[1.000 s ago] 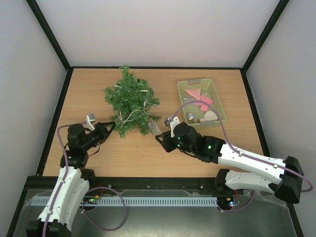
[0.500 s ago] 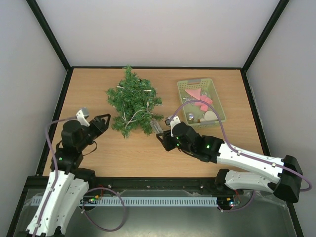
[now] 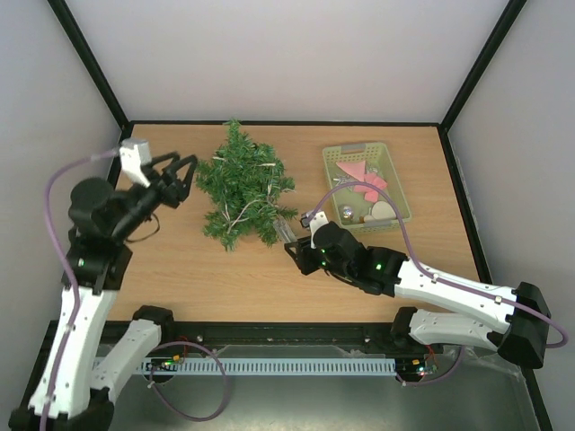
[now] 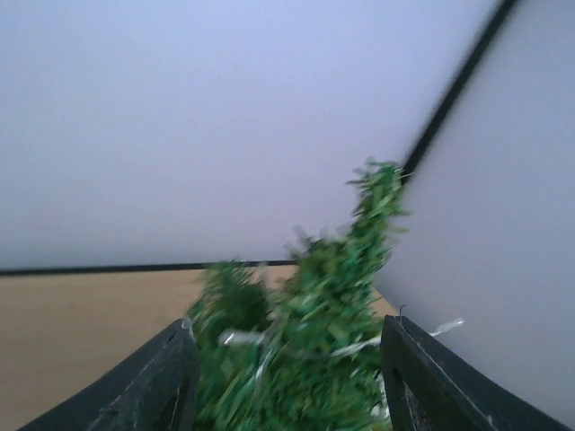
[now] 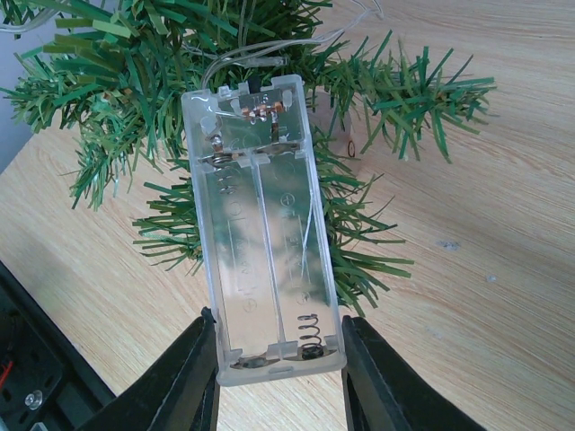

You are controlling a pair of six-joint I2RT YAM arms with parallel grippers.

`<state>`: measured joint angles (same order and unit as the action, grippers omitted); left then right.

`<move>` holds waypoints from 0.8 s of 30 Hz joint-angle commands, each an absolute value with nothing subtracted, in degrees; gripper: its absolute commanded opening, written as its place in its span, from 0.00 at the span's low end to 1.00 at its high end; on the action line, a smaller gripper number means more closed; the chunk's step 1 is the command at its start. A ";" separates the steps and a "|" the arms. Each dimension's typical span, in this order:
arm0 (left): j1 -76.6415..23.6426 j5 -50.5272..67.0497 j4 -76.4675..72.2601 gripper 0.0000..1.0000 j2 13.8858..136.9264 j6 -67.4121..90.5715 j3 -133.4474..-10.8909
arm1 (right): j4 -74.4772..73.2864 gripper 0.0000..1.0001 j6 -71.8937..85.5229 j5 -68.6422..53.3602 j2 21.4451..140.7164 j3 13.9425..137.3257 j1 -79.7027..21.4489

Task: Decorate the small christmas tree
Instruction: Wrap the decoration item around the Christmas tree.

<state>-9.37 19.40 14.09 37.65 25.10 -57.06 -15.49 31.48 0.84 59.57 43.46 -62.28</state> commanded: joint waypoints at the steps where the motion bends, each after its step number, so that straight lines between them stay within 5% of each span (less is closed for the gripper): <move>1: -9.47 37.86 8.69 0.56 49.54 13.92 -64.10 | -14.57 0.32 30.44 1.66 58.80 43.88 -62.58; 14: -9.81 53.37 7.40 0.57 66.87 6.18 -76.59 | -11.43 0.32 29.02 -0.09 60.38 43.55 -62.58; 24: -11.49 53.44 8.83 0.54 70.56 2.16 -77.36 | -10.52 0.32 28.83 -0.31 60.62 43.15 -62.67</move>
<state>-10.74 52.23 9.30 69.63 5.23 -75.81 -12.71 29.50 -0.47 60.27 43.44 -62.28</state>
